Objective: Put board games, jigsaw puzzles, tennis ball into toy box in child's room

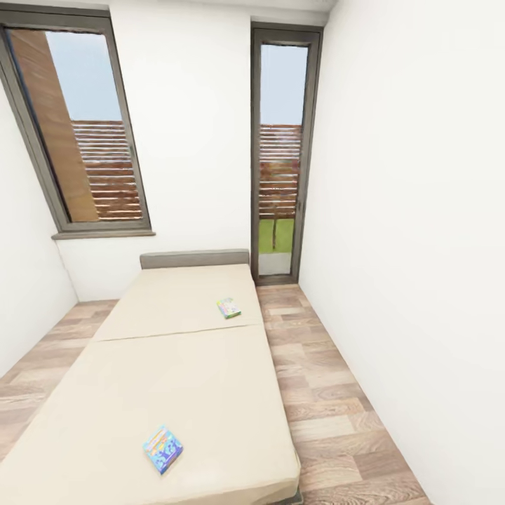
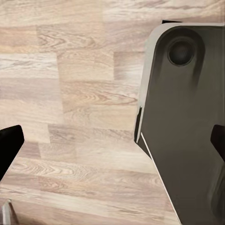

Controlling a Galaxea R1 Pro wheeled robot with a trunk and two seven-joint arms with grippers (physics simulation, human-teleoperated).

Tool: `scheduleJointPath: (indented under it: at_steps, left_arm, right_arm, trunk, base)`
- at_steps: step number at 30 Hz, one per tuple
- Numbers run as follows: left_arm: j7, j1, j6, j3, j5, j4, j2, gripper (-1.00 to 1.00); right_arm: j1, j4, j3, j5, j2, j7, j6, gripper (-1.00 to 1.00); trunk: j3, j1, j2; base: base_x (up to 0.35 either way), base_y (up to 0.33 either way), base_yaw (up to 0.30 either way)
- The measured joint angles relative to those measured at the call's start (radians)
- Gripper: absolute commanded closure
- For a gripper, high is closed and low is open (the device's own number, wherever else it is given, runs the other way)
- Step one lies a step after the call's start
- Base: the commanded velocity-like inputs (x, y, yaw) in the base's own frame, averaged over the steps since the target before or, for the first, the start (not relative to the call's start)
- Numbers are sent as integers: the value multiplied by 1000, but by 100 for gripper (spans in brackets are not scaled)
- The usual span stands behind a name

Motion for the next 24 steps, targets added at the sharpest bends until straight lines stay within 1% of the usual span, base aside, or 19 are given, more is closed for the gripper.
scheduleJointPath:
  at_steps: [3, 6, 10, 13, 14, 18, 22, 23, 24]
  left_arm:
    - [-20, 0, 0, 0, 0, -4, 0, -100]
    - [-59, 0, 3, 0, 0, -21, 1, -100]
    - [-127, 0, 17, 0, 1, -72, 3, -100]
    - [-176, 0, 38, 2, 3, -120, 5, -100]
    - [-176, 0, 38, 2, 3, -120, 5, -100]
    - [-219, 0, 92, 4, 4, -189, 17, -100]
    - [-242, -1, 168, 6, 4, -281, 31, -100]
    - [-242, 0, 168, 6, 5, -282, 31, -100]
    - [-247, -1, 190, 6, 5, -310, 34, -100]
  right_arm:
    - [0, 0, 1, 3, 0, 2, -1, -100]
    - [0, -1, 1, 4, 0, 2, -6, -100]
    - [0, -14, 2, 5, 5, 3, -20, -100]
    - [-2, -45, 4, 8, 8, 3, -26, -100]
    - [-2, -45, 4, 8, 8, 3, -26, -100]
    - [-7, -117, 5, 7, 4, 3, -16, -100]
    - [-14, -206, 2, 2, -1, 3, 23, -100]
    - [-14, -207, 2, 2, -1, 3, 24, -100]
    - [-16, -231, 2, 2, -2, 3, 39, -100]
  trunk:
    - [0, 0, 0]
    - [0, 0, 0]
    - [0, 0, 0]
    - [0, 0, 0]
    - [0, 0, 0]
    - [0, 0, 0]
    - [0, 0, 0]
    - [0, 0, 0]
    - [0, 0, 0]
  base:
    - [0, 0, -72]
    - [0, 0, -37]
    - [0, 0, -17]
    - [0, 0, -8]
    - [0, 0, -6]
    - [0, 0, -4]
    - [0, 0, -2]
    - [0, 0, -1]
    - [0, 0, 0]
